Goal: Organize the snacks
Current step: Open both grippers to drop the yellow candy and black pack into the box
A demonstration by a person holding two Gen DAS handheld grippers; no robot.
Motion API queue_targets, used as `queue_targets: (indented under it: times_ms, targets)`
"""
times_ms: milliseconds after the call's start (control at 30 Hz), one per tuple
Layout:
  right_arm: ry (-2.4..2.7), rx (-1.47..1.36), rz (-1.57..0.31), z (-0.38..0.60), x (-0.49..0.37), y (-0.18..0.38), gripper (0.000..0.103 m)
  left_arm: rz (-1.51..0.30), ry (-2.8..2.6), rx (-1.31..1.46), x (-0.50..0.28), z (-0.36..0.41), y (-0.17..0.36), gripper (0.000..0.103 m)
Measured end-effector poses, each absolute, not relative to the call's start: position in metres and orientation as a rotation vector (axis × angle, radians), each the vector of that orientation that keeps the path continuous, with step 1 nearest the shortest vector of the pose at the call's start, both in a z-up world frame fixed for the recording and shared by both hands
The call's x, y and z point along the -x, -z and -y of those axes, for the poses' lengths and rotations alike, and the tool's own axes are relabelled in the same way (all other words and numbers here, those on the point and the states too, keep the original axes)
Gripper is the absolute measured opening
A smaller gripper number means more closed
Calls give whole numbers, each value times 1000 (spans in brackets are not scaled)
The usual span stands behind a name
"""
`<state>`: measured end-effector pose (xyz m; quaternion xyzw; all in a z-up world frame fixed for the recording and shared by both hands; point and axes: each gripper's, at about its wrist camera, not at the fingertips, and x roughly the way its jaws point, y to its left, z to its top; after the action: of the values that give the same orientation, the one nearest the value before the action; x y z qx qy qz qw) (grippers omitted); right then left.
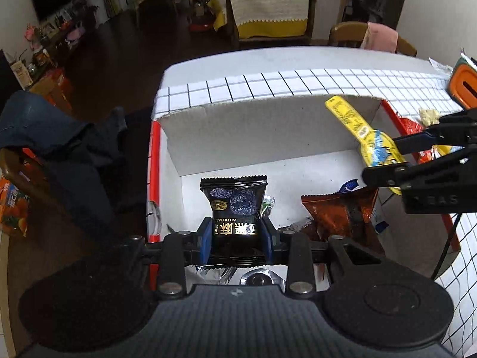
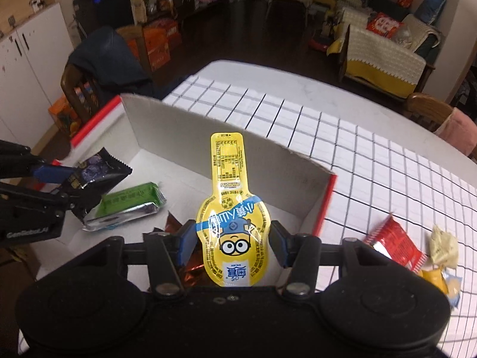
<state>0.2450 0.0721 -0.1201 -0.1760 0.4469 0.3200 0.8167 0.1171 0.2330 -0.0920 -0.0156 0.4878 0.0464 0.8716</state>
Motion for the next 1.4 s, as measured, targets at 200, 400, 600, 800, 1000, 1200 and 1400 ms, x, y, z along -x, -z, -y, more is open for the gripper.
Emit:
queue_targets:
  times_ms: [200, 400, 600, 800, 1000, 1200, 1400]
  targets:
    - [-680, 386, -1015, -80, -260, 139, 51, -1076, -86, 25, -130, -231, 107, 32]
    - [-699, 396, -1032, -87, -261, 145, 51, -1132, -78, 10, -140, -226, 121, 32]
    - [-696, 413, -1025, -92, -260, 146, 52, -1180, -74, 2, -143, -222, 132, 32]
    - [-693, 405, -1003, -90, -258, 141, 57, -1186, -80, 19, -143, -223, 132, 33]
    - [-708, 362, -969, -79, -249, 124, 63, -1155, -74, 28, -133, -221, 121, 34]
    - [-726, 306, -934, -65, -236, 106, 67, -1110, -69, 32, -122, -214, 104, 45]
    - [-738, 248, -905, -45, -222, 89, 68, -1069, -62, 29, -112, -207, 89, 52]
